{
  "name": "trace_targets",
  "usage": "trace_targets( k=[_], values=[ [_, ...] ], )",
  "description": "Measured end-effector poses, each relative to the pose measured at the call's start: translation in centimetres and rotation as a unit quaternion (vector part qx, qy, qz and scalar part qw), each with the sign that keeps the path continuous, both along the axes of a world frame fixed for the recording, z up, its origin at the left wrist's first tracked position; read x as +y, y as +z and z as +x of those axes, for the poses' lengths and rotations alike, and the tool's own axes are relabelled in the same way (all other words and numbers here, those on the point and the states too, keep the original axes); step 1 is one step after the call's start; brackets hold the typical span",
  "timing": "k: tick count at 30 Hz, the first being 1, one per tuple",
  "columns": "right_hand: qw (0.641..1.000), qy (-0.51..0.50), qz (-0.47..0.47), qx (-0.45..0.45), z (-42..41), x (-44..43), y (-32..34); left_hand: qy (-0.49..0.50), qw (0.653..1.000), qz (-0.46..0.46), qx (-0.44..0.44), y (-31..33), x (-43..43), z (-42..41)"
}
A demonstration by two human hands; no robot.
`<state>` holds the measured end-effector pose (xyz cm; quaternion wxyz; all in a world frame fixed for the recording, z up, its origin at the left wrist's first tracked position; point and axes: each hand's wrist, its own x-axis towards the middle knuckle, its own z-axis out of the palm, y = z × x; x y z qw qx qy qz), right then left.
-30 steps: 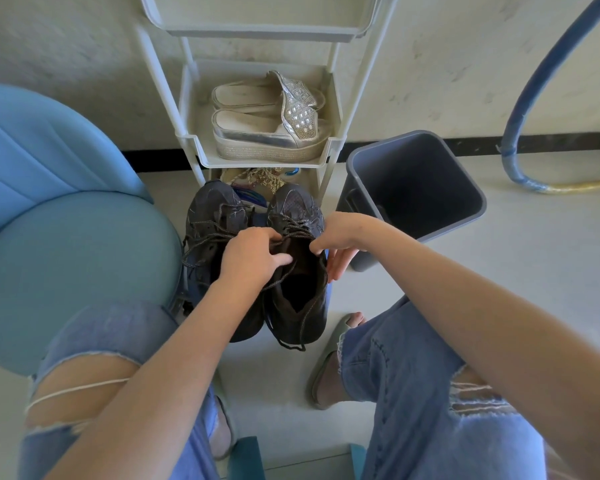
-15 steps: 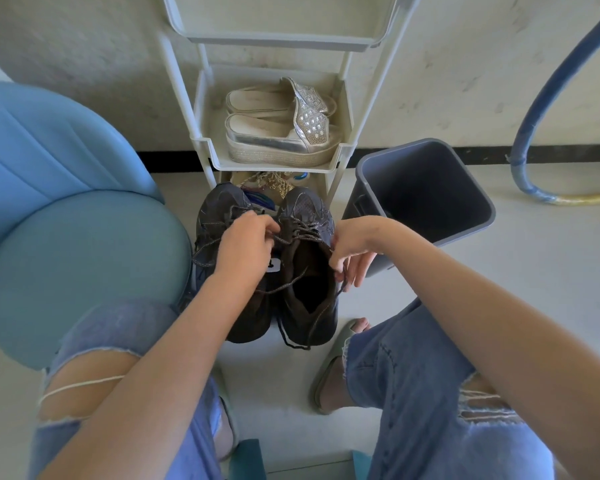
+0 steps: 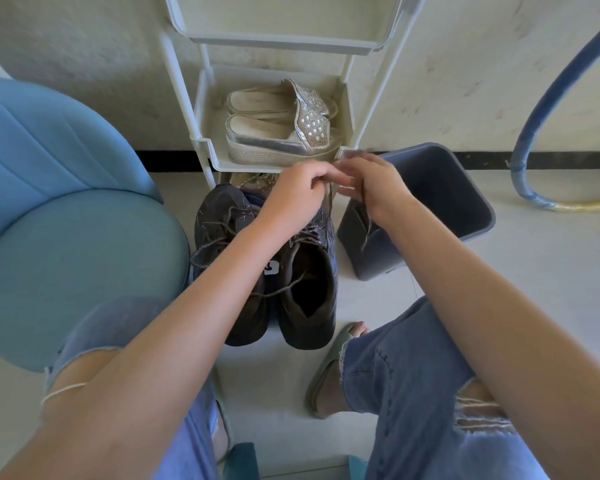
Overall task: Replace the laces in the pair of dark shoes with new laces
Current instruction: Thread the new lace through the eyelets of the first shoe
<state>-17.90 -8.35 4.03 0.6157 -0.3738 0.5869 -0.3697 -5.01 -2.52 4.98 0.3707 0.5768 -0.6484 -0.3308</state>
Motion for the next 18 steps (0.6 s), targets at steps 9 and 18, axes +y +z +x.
trace_targets(
  k=[9, 18],
  values=[
    [0.796, 0.240, -0.102, 0.546, 0.4, 1.3, -1.9, 0.031, 0.975, 0.069, -0.210, -2.6, -0.3, 3.1],
    [0.802, 0.467, -0.199, 0.315, 5.3, 4.2, -1.5, 0.065, 0.921, 0.288, -0.253, -1.9, 2.7, 10.7]
  ],
)
